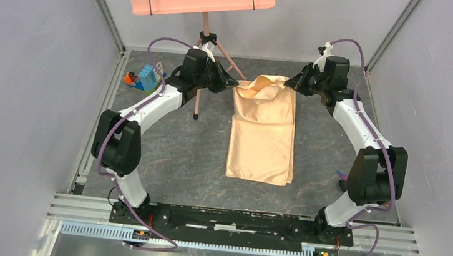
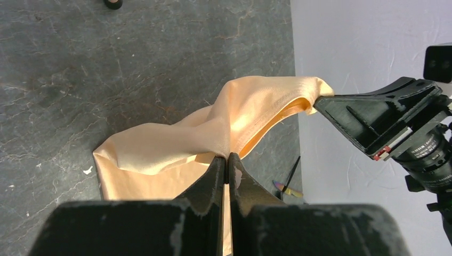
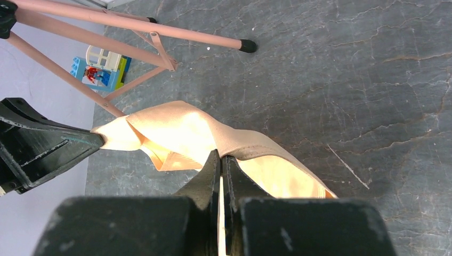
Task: Fold the napkin into a case and place the utensils inside
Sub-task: Fold the square-folded napkin at the center of the board.
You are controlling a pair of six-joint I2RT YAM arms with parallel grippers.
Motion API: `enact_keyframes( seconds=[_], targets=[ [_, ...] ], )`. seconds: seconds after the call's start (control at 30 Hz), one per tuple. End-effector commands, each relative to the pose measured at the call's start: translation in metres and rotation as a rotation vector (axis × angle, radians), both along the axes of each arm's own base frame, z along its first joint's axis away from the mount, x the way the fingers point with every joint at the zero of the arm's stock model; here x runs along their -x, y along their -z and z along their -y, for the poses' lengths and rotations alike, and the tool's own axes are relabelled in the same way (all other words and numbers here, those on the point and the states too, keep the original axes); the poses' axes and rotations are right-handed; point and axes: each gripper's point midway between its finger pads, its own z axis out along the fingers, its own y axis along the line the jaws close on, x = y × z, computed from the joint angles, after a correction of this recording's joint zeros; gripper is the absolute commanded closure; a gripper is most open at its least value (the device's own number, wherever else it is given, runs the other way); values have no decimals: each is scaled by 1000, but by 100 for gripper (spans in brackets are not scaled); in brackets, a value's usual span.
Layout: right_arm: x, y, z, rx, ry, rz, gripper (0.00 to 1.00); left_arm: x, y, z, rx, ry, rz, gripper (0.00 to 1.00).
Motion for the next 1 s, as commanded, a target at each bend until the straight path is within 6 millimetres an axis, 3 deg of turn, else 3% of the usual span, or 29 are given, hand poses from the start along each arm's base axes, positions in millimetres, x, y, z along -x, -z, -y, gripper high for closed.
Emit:
enact_keyframes(
  seconds=[0.0, 0.23, 0.4, 0.47, 0.7, 0.83, 0.97],
  targets=[
    [-1, -18, -2, 1, -33, 66, 100, 0, -21, 7, 64, 32, 30, 98],
    [43, 14, -1, 7, -64, -10, 100, 49, 2, 10, 94, 109, -60, 98],
    [86, 39, 0, 19, -97, -67, 100, 92, 16, 5, 81, 145, -99, 98],
    [105, 51, -1, 25, -115, -92, 100, 114, 31, 4, 55, 163, -135, 98],
    [163, 93, 3, 57, -149, -183, 100, 178, 60, 17, 30, 242, -209, 98],
    [189, 105, 6, 70, -160, -209, 100, 195, 67, 10, -20, 237, -204, 98],
    [204, 114, 7, 71, -169, -233, 100, 197, 64, -5, -103, 221, -168, 98]
  ],
)
